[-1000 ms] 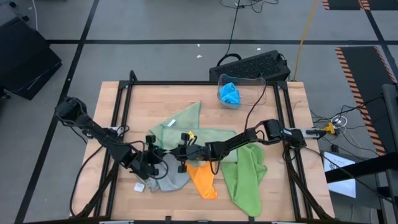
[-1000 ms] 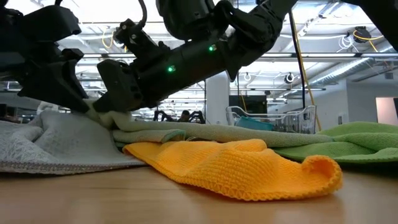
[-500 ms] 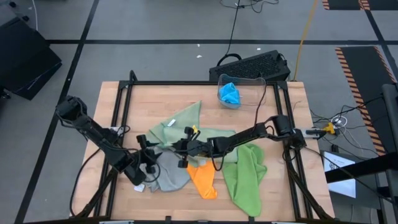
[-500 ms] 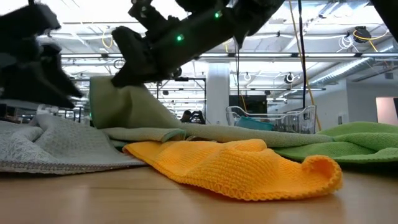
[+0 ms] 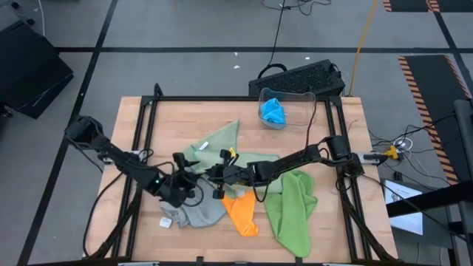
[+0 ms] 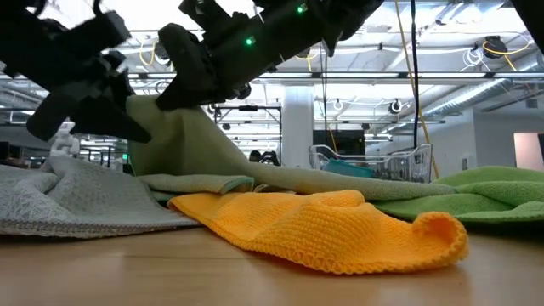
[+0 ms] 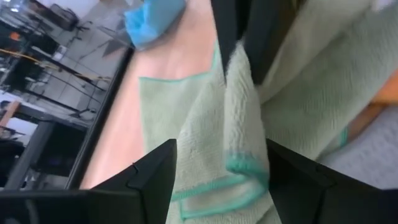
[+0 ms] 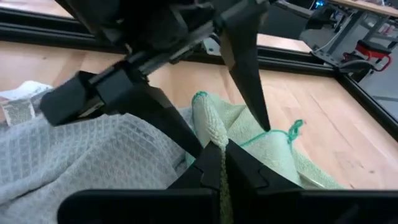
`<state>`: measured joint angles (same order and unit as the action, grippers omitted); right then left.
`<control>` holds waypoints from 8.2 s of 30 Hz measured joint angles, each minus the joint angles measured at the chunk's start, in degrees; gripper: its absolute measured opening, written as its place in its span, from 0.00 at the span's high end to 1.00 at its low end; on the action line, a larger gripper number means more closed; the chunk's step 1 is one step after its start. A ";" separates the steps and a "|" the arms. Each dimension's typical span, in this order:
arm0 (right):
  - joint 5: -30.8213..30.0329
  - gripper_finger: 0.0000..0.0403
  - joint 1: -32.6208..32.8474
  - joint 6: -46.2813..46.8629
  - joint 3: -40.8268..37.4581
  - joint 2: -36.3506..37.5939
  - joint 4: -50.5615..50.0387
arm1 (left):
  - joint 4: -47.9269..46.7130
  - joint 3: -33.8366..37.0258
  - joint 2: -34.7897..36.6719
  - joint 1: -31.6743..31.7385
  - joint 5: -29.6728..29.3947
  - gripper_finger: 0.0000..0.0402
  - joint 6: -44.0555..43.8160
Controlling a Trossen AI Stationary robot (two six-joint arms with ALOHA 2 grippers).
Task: Fold microfiber towels
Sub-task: Fold the right light green microfiber towel
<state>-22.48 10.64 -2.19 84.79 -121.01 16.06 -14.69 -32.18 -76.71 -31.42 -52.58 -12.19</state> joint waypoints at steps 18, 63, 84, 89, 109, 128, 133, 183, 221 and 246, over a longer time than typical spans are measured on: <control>0.25 1.00 3.02 0.50 0.00 1.62 -3.93 | 0.25 3.19 0.00 10.66 15.24 0.83 9.98; 18.03 0.99 7.11 5.85 -5.09 2.62 -16.25 | 12.09 3.28 -2.34 -4.73 14.79 0.49 19.30; 13.42 0.99 6.92 3.04 -5.11 10.34 -25.40 | 15.63 3.30 -5.75 3.25 15.48 0.38 25.84; 13.37 0.99 6.90 3.01 -5.11 10.34 -25.84 | 17.41 3.30 -5.75 4.50 18.49 0.38 27.65; 13.31 0.99 5.66 3.20 -5.11 10.34 -26.08 | 19.58 3.43 -7.34 5.75 20.83 0.95 28.59; 11.42 0.72 12.69 8.90 -9.83 10.34 -21.48 | 19.29 1.14 -7.17 5.65 21.10 0.99 19.63; 5.98 0.59 14.00 13.26 -11.26 10.34 -19.45 | 19.25 0.85 -7.17 5.80 21.09 0.98 17.39; -1.63 0.98 17.90 3.49 -11.23 5.56 -9.50 | 21.86 0.81 -1.04 7.01 21.05 0.97 13.15; 1.55 1.00 19.90 11.62 -26.82 19.95 -3.55 | 31.15 0.85 -3.99 4.37 21.37 0.97 11.61; 6.39 1.00 -7.43 -9.64 -26.82 50.77 1.75 | 6.57 -21.28 13.82 20.31 10.89 0.99 33.38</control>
<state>-16.09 3.21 -11.84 57.98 -70.24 17.80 -8.12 -53.46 -62.88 -11.12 -41.68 21.19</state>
